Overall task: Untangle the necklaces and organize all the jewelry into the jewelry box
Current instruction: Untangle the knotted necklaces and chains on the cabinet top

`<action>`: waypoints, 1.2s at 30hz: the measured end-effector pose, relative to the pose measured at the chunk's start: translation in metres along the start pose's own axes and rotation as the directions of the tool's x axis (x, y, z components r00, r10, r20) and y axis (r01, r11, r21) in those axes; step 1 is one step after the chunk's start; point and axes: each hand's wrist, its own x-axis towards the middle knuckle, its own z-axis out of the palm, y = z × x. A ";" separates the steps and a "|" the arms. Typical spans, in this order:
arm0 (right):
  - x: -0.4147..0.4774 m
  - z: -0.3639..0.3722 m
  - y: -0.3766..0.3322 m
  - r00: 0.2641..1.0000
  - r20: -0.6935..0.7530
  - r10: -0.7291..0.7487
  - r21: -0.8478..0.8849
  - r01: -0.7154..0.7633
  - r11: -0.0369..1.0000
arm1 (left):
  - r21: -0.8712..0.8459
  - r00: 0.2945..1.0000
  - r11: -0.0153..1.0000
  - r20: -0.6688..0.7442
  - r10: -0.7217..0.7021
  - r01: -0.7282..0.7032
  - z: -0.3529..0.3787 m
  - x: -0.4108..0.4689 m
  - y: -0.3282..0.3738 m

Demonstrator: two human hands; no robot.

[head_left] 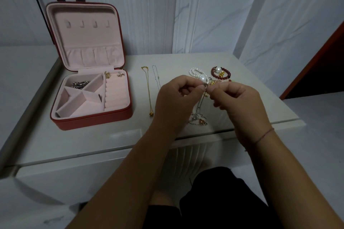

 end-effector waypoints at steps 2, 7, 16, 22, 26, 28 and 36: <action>-0.001 0.002 0.000 1.000 0.013 0.007 0.016 -0.007 1.000 | 0.030 1.000 0.999 0.003 0.027 -0.027 0.000 0.001 -0.002; 0.001 0.000 -0.001 1.000 -0.012 0.010 0.025 -0.010 1.000 | 0.115 0.992 0.985 0.003 0.126 -0.126 0.000 0.001 -0.004; 0.003 -0.004 0.003 1.000 0.005 -0.028 -0.107 0.028 0.994 | 0.410 0.936 0.848 0.047 0.348 -0.336 0.003 0.007 -0.006; 0.005 -0.006 0.006 0.999 0.048 -0.011 0.023 0.010 1.000 | 0.374 0.942 0.867 0.062 0.330 -0.329 0.003 0.005 -0.004; 0.005 -0.005 0.007 0.997 0.069 -0.034 0.079 0.029 0.996 | 0.225 0.977 0.950 0.050 0.209 -0.215 0.004 0.000 -0.001; 0.007 -0.005 0.007 0.998 0.065 -0.021 0.097 0.015 0.995 | 0.191 0.984 0.966 0.057 0.169 -0.177 0.005 -0.001 0.001; 0.008 0.000 0.010 0.989 0.075 0.124 0.220 -0.138 0.966 | 0.153 0.994 0.983 0.053 0.093 -0.100 0.006 0.000 -0.002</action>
